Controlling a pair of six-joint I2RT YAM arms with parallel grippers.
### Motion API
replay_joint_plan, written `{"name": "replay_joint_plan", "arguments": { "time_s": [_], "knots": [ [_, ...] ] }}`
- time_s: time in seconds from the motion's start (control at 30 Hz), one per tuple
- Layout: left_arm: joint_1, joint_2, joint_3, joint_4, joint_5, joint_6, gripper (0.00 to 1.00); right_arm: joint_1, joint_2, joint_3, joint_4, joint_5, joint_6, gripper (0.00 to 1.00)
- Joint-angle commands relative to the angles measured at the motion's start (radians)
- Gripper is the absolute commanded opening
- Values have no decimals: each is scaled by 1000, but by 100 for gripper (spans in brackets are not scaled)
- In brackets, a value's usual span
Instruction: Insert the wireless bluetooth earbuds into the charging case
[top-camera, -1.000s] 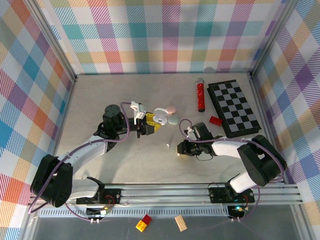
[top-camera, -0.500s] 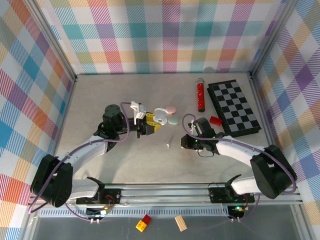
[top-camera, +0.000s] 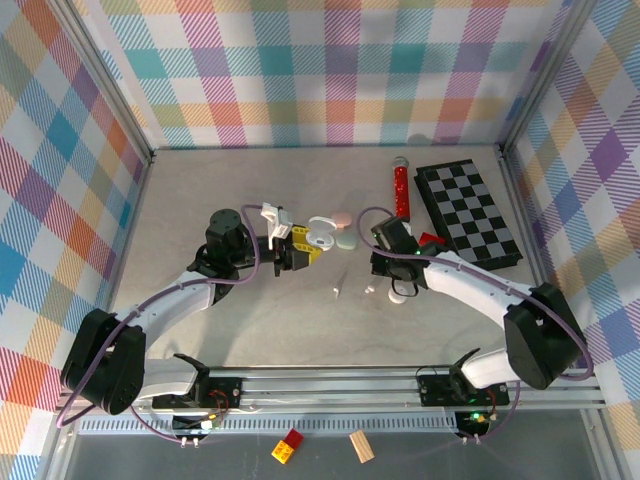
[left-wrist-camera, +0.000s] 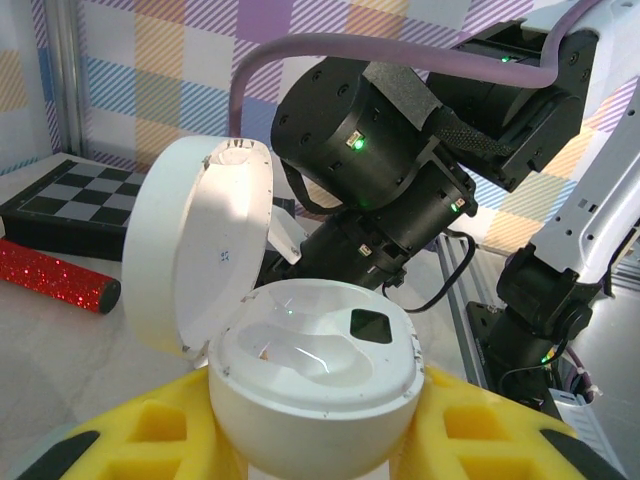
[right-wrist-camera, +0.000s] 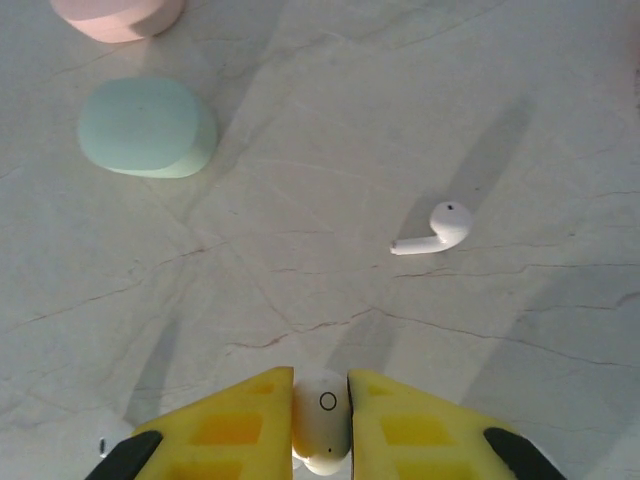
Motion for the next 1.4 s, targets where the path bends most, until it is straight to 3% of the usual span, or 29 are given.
{"name": "replay_joint_plan", "arguments": {
  "time_s": [0.0, 0.23, 0.4, 0.57, 0.9, 1.37],
  "knots": [
    [5, -16, 22, -15, 5, 33, 33, 7, 3, 19, -63, 66, 19, 17],
    [4, -6, 30, -14, 8, 31, 33, 7, -78, -38, 86, -24, -82, 16],
    [4, -6, 27, -14, 8, 32, 33, 7, -193, -81, 256, -213, -227, 16],
    [4, -6, 26, -14, 10, 34, 33, 7, -293, -53, 307, -390, -343, 17],
    [4, -8, 24, -5, 23, 37, 33, 5, -392, 4, 390, -717, -385, 16],
    [-16, -5, 33, -10, 32, 51, 33, 8, -262, 92, 432, -799, -412, 16]
  ]
}}
